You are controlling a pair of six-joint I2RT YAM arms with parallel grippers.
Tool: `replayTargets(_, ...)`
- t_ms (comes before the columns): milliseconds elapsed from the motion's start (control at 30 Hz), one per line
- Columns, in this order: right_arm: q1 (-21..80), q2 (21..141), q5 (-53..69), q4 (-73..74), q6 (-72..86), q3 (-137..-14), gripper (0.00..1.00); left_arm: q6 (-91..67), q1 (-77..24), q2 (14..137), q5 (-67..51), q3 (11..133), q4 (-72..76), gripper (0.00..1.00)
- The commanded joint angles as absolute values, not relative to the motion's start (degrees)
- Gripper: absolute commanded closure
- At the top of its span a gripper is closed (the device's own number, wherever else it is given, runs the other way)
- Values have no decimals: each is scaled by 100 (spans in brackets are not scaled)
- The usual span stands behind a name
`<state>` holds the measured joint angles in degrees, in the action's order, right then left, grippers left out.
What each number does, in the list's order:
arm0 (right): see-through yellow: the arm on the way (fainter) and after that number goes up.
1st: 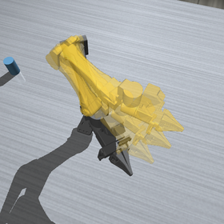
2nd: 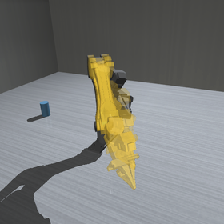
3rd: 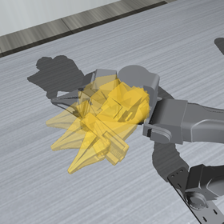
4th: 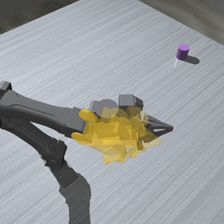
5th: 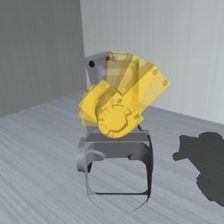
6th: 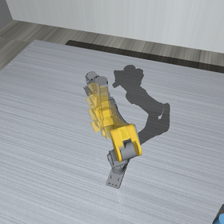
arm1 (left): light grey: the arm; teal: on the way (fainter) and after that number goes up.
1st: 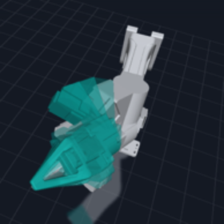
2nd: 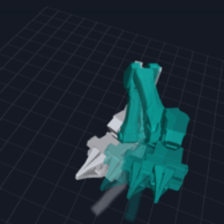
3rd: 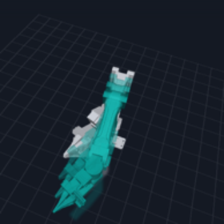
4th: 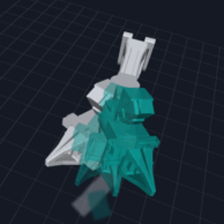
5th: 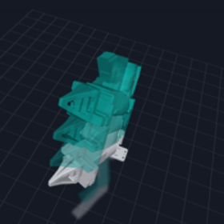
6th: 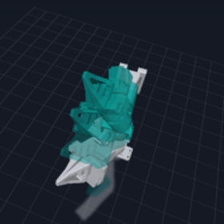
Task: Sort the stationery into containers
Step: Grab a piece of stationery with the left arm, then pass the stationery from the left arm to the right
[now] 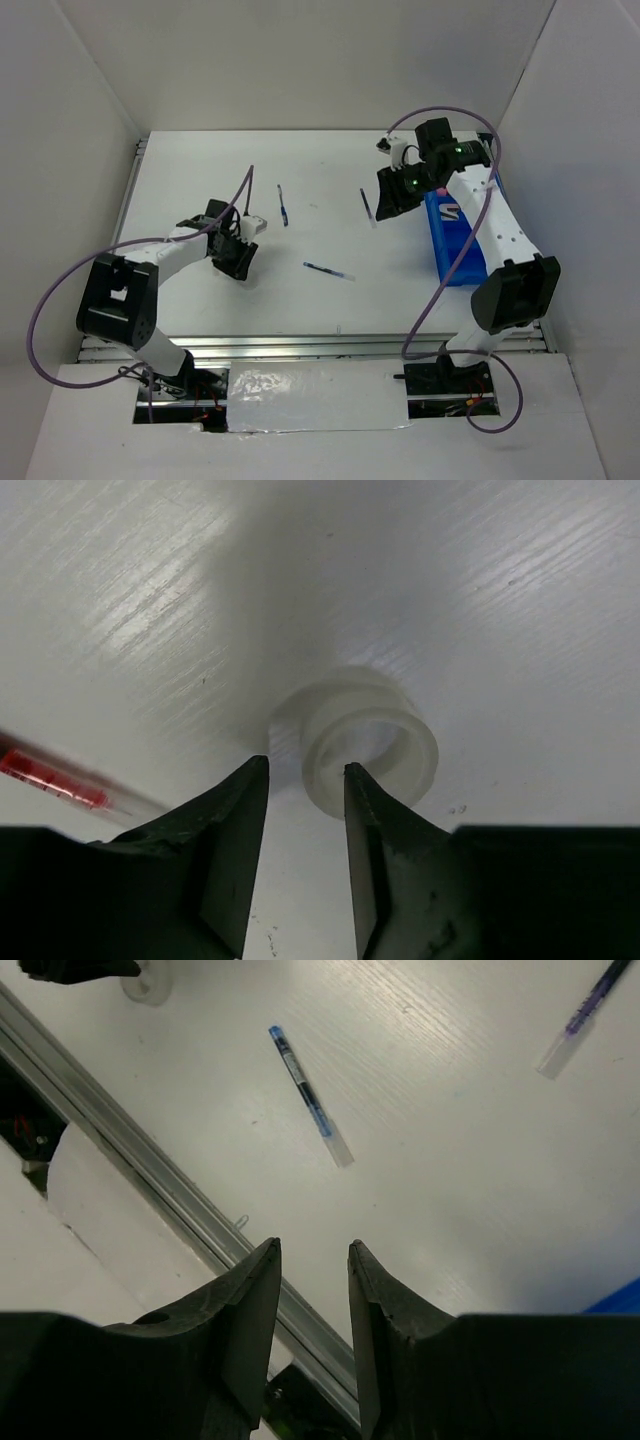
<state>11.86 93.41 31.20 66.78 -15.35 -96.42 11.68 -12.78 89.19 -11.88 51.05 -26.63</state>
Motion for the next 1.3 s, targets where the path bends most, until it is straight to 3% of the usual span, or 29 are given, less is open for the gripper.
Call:
replayTargets(0, 1344, 8860, 3515, 6092, -1205, -9301, 60, 1099, -1423, 9079, -844, 5273, -2470, 53)
replayTargets(133, 1607, 8334, 3621, 4970, -442, -8395, 58, 888, -1433, 9220, -931, 5378, -2435, 74)
replayTargets(267, 1968, 8253, 3919, 4308, 191, -7841, 51, 616, -1380, 8861, -1563, 5510, -2408, 86)
replayTargets(400, 2346, 8411, 4245, 3710, 948, -7769, 36, 54, -1485, 7878, -1994, 5685, -2128, 88)
replayTargets(767, 3357, 9799, 4676, 3445, 1801, -9323, 35, -1081, -2188, 7058, -1635, 6354, -2285, 85)
replayTargets(1267, 3797, 10678, 4369, 3516, 1767, -9993, 36, -1204, -2276, 6943, -1644, 6486, -2329, 84)
